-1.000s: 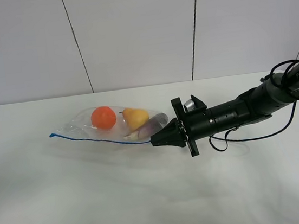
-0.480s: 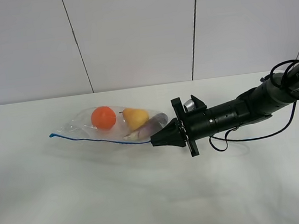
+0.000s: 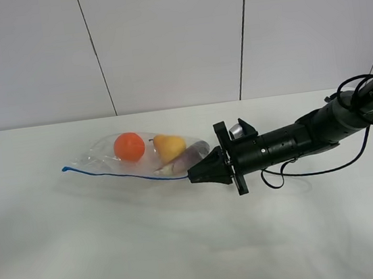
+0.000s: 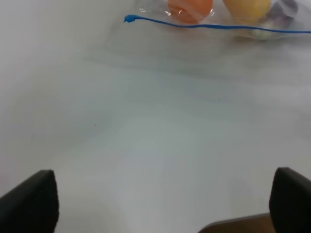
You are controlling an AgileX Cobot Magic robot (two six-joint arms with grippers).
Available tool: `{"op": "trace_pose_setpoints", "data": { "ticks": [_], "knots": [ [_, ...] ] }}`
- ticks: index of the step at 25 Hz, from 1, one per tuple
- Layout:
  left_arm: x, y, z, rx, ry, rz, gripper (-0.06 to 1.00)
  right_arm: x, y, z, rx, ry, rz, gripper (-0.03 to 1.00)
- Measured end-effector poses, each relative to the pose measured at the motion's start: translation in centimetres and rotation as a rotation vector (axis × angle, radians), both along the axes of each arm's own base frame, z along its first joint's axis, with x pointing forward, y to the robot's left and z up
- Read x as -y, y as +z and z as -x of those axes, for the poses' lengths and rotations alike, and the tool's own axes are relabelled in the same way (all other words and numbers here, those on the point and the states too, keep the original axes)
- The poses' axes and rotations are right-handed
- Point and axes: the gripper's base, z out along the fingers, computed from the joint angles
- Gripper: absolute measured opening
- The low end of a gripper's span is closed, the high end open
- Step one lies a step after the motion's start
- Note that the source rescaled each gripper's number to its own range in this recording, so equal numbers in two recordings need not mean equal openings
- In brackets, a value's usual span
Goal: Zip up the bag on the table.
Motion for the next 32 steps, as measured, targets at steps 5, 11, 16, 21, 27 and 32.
{"op": "trace_pose_setpoints", "data": {
  "ticks": [5, 11, 16, 21, 27, 32],
  "knots": [
    [0.0, 0.0, 0.0, 0.000, 0.000, 0.000, 1.00, 0.0, 0.1, -0.1, -0.035, 0.004, 0.007, 0.85],
    [0.0, 0.0, 0.0, 0.000, 0.000, 0.000, 1.00, 1.2, 1.6, -2.8, -0.060, 0.133, 0.258, 0.94],
    [0.0, 0.0, 0.0, 0.000, 0.000, 0.000, 1.00, 3.7, 4.8, -6.5, 0.039, 0.205, 0.713, 0.94],
    [0.0, 0.0, 0.0, 0.000, 0.000, -0.001, 1.00, 6.5, 10.2, -9.8, 0.211, 0.117, 1.089, 0.94],
    [0.0, 0.0, 0.0, 0.000, 0.000, -0.001, 1.00, 10.0, 12.5, -11.1, 0.255, 0.061, 1.289, 0.94],
    [0.0, 0.0, 0.0, 0.000, 0.000, -0.001, 1.00, 13.1, 13.0, -11.1, 0.201, -0.028, 1.255, 0.94]
  ]
}}
